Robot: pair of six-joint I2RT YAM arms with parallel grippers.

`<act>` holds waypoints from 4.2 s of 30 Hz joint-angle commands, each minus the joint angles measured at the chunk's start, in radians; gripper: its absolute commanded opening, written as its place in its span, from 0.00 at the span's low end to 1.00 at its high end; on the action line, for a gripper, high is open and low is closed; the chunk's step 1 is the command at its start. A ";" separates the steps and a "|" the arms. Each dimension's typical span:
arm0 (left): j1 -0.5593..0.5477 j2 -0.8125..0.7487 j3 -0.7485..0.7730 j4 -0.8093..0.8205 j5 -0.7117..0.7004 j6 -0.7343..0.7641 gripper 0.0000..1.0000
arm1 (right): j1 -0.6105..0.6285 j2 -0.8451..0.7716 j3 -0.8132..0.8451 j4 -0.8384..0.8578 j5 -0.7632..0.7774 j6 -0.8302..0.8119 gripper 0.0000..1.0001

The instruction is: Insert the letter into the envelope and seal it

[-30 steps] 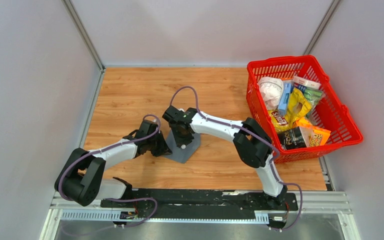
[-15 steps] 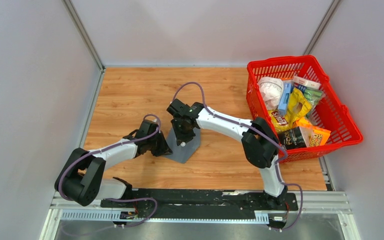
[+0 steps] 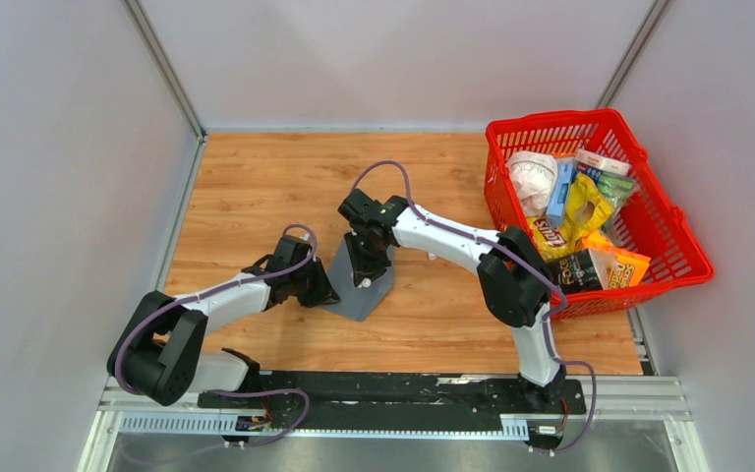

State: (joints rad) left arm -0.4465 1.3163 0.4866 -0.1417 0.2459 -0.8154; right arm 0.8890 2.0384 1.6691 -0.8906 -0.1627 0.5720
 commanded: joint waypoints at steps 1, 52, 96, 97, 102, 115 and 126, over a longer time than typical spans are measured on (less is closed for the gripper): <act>-0.001 0.005 0.007 -0.050 -0.027 0.038 0.19 | 0.005 -0.026 0.026 -0.022 -0.046 -0.014 0.00; -0.001 -0.419 0.144 -0.079 0.059 -0.395 0.57 | 0.021 -0.619 -0.644 0.844 0.068 0.014 0.00; -0.001 -0.440 0.112 -0.030 0.020 -0.409 0.02 | 0.087 -0.566 -0.572 0.785 0.003 -0.169 0.37; 0.000 -0.440 0.119 -0.033 0.013 -0.406 0.01 | 0.087 -0.573 -0.577 0.782 0.005 -0.169 0.38; -0.001 -0.445 0.124 -0.041 0.003 -0.398 0.01 | 0.088 -0.587 -0.598 0.765 -0.004 -0.169 0.41; -0.001 -0.456 0.135 -0.048 0.000 -0.384 0.01 | 0.094 -0.554 -0.598 0.726 -0.006 -0.176 0.37; -0.001 -0.448 0.138 -0.053 0.021 -0.366 0.08 | 0.099 -0.529 -0.559 0.707 0.018 -0.167 0.08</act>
State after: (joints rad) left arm -0.4446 0.8768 0.5793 -0.2108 0.2493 -1.2026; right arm 0.9817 1.5040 1.0683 -0.1825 -0.1749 0.4160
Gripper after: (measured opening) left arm 0.117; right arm 0.184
